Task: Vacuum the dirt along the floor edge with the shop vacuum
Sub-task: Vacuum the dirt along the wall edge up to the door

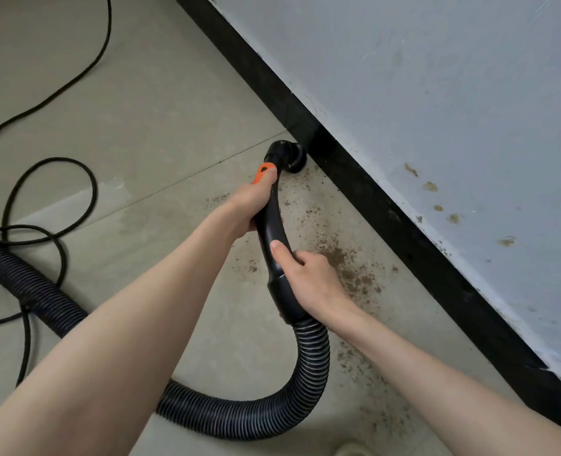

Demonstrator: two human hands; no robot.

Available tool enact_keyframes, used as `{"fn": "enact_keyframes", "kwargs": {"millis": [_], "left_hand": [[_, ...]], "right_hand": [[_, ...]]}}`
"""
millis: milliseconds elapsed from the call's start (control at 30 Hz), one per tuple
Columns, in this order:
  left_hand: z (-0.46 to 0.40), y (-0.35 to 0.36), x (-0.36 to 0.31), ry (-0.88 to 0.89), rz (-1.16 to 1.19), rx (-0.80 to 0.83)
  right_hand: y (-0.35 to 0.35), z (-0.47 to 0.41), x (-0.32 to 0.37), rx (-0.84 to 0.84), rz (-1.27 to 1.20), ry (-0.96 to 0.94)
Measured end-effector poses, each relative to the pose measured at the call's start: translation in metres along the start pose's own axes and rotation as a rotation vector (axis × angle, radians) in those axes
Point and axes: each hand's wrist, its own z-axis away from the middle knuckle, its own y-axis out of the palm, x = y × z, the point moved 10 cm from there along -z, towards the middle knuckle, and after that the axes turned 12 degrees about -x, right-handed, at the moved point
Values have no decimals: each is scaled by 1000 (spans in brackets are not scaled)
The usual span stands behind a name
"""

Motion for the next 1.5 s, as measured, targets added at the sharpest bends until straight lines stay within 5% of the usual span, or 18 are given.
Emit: {"fn": "enact_keyframes", "kwargs": {"millis": [300, 733, 1500], "left_hand": [[40, -65, -21, 102, 113, -147], [84, -168, 107, -86, 245, -355], [69, -81, 58, -28, 33, -290]], "right_hand": [[15, 29, 40, 43, 22, -166], [110, 108, 15, 426, 170, -168], [51, 55, -23, 308, -23, -36]]}}
